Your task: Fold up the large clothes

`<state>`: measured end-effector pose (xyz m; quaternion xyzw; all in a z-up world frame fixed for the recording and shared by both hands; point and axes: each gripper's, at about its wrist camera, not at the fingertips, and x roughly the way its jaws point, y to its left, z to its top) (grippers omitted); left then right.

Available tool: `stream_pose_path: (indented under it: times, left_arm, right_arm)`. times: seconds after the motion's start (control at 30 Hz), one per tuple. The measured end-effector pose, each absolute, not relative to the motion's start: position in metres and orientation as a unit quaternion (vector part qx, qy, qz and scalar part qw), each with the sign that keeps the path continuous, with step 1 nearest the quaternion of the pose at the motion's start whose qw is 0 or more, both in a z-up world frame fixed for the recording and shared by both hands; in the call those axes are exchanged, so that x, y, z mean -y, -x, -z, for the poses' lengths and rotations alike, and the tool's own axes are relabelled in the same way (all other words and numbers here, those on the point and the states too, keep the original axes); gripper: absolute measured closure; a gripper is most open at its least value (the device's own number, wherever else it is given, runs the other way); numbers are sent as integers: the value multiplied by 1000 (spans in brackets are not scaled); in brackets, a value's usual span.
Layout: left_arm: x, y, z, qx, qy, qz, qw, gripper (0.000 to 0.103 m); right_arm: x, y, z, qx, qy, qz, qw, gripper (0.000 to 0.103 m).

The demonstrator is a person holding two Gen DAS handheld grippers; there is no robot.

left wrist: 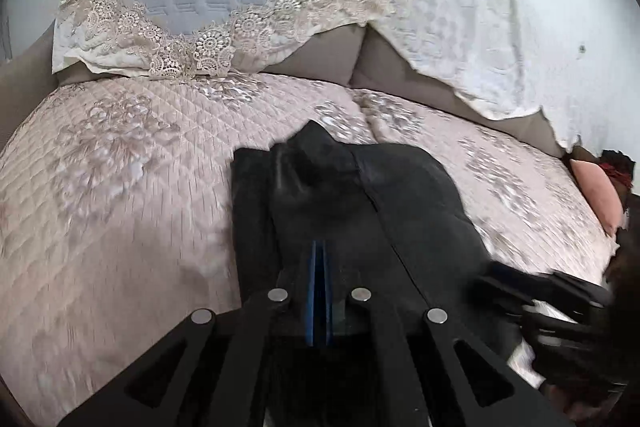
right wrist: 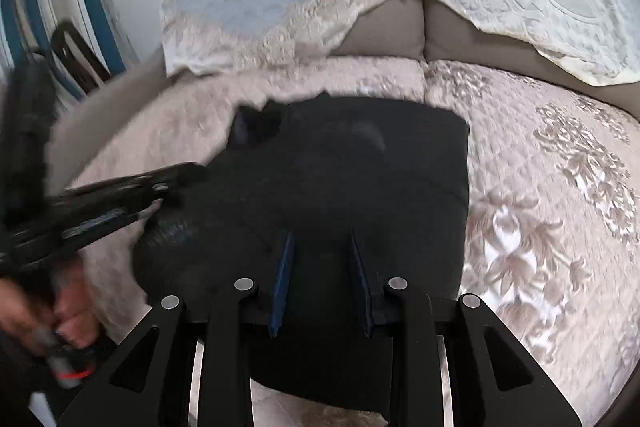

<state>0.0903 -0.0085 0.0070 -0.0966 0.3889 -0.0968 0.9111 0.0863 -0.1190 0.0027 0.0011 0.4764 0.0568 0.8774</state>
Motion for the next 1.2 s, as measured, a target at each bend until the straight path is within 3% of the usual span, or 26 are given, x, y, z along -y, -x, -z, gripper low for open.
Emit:
stream_pose_path:
  times: [0.33, 0.6, 1.0, 1.13, 1.2]
  left_arm:
    - [7, -78, 30, -401, 82, 73, 910, 99]
    - [2, -54, -5, -404, 93, 81, 906, 97]
    - [1, -33, 0, -425, 86, 61, 899, 76]
    - [-2, -32, -11, -422, 99, 61, 899, 76]
    - [-2, -35, -21, -412, 107, 69, 902, 65]
  right_arm:
    - [109, -93, 20, -486, 40, -59, 871, 73]
    - [116, -68, -19, -466, 5, -67, 882, 73]
    - [106, -58, -1, -477, 33, -77, 875, 73]
    - [104, -58, -1, -478, 38, -74, 875, 72]
    - [103, -58, -1, -478, 40, -72, 874, 72]
